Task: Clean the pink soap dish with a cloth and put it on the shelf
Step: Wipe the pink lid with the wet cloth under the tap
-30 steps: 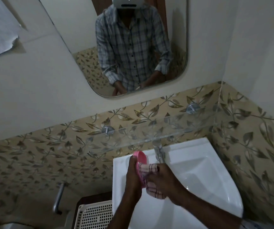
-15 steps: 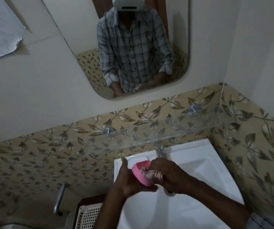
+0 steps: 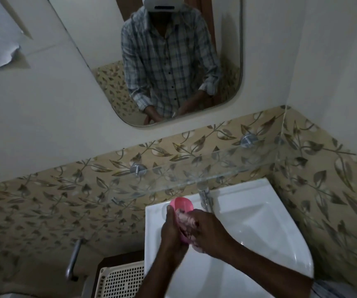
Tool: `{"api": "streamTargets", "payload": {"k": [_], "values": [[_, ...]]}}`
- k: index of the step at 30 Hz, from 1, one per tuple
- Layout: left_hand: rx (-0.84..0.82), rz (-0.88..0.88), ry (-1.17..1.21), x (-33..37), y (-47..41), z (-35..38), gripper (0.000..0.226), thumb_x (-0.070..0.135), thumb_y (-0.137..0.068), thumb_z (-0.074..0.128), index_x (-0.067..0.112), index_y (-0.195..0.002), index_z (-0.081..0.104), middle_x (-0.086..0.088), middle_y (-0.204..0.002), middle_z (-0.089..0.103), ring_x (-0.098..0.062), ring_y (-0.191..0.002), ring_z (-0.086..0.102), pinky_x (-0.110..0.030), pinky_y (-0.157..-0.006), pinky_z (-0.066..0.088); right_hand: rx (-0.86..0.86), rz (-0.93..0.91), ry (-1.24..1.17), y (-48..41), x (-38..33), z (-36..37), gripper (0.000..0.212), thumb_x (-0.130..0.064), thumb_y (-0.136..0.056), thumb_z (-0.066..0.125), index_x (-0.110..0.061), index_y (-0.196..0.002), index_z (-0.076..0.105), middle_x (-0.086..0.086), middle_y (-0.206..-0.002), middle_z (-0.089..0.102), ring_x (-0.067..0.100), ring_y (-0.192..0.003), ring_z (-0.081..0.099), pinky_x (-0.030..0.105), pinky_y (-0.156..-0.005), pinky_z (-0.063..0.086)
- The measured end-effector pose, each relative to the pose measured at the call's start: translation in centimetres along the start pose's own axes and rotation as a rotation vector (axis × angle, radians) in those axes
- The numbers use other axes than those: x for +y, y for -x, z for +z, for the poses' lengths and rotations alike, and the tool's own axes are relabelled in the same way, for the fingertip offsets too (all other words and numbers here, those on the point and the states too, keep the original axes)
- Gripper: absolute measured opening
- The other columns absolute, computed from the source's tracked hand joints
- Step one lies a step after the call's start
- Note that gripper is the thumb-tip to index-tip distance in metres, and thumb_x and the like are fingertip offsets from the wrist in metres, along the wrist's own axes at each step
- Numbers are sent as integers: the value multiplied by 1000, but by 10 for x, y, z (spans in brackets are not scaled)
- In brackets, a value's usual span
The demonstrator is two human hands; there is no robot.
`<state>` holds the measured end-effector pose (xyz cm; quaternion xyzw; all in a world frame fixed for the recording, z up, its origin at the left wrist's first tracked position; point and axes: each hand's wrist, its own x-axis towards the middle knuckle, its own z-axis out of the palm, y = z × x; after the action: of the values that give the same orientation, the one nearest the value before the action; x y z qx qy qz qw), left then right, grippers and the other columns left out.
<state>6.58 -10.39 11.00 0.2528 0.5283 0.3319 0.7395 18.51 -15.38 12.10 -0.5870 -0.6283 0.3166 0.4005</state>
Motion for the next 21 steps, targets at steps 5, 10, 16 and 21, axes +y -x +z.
{"api": "streamTargets", "payload": {"k": [5,10,16,21], "values": [[-188,-312,-5,34,5,-17,69,50,-99,43,-8,-135,55,-33,-118,66,-43,-104,63,-56,-95,49,-99,-884,654,-2,49,-33,24,-7,-85,62,-17,-105,73,1,-108,72,18,-110,63,47,-112,37],[-57,7,-92,9,-6,-9,67,56,-100,39,-2,-126,58,-26,-85,77,-35,-70,76,-38,-55,61,-72,-262,44,8,22,-5,9,-6,-84,65,-14,-84,69,8,-81,71,23,-74,66,31,-70,54],[-81,480,-312,-26,2,1,67,68,-91,26,23,-123,63,2,-110,77,-12,-102,73,-20,-74,58,-21,423,-881,-8,-30,-27,9,-21,-85,71,-13,-86,75,8,-71,75,25,-61,73,40,-60,61],[-238,459,-455,-26,1,-6,67,65,-81,48,17,-127,53,-14,-126,63,8,-95,66,-16,-77,55,79,186,-325,-11,-35,-36,13,-24,-74,79,-14,-74,71,0,-62,71,10,-52,66,37,-58,60]]}}
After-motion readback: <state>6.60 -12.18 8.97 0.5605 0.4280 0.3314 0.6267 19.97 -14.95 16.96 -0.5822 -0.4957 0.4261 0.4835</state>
